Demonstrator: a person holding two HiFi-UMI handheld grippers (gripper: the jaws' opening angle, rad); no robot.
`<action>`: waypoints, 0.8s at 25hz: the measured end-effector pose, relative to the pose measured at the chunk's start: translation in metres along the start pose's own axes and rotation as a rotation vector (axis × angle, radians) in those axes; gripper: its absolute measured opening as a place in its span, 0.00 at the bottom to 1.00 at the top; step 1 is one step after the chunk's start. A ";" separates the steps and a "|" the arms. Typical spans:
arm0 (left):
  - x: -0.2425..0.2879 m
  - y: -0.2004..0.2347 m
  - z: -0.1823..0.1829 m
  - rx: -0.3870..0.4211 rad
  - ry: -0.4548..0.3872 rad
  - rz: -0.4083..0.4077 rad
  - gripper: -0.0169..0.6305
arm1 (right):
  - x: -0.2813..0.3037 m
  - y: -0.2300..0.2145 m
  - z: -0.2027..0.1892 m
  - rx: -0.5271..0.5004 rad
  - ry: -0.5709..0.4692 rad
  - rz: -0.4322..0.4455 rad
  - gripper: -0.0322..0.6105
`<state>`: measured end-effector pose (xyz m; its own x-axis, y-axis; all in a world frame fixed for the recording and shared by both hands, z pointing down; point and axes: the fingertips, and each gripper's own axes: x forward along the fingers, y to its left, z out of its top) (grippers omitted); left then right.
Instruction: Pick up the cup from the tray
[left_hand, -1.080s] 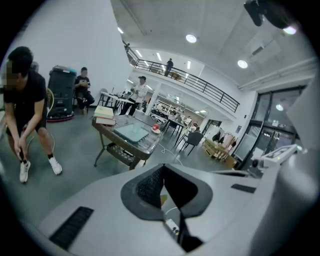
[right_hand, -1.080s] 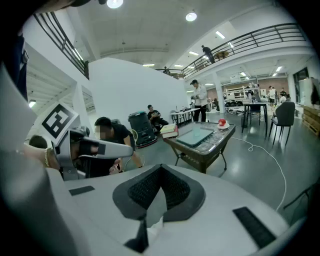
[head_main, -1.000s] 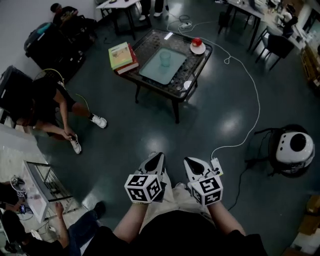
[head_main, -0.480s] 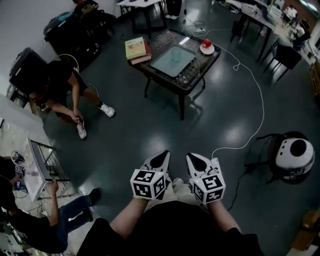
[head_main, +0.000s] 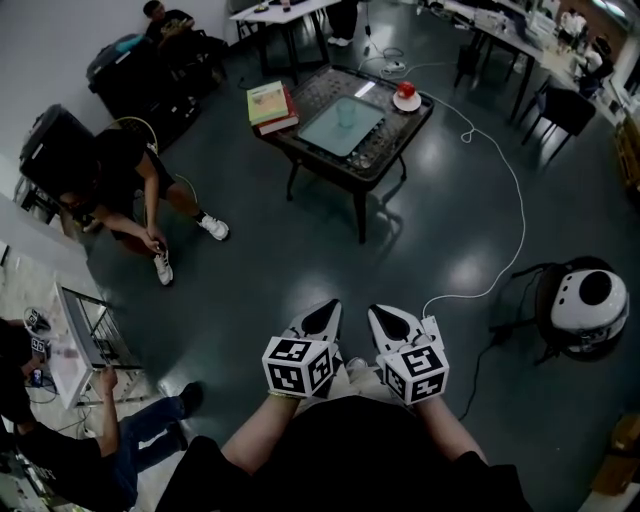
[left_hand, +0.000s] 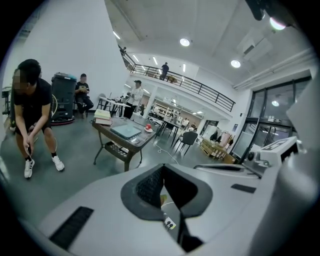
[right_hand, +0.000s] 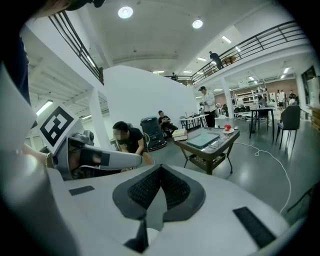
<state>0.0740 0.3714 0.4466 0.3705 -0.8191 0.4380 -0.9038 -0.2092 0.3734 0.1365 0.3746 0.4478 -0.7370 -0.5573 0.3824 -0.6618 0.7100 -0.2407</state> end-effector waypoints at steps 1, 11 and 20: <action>0.000 0.000 0.001 0.001 -0.002 -0.002 0.04 | 0.000 0.000 0.001 -0.004 -0.001 -0.002 0.06; 0.011 -0.004 0.002 0.024 -0.001 0.003 0.04 | -0.004 -0.015 0.003 -0.009 -0.008 -0.025 0.06; 0.017 0.004 0.008 0.021 0.011 0.037 0.04 | 0.004 -0.020 0.004 0.013 0.011 -0.010 0.06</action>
<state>0.0754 0.3525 0.4493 0.3387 -0.8207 0.4602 -0.9213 -0.1900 0.3393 0.1459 0.3566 0.4502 -0.7286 -0.5599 0.3945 -0.6712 0.6984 -0.2483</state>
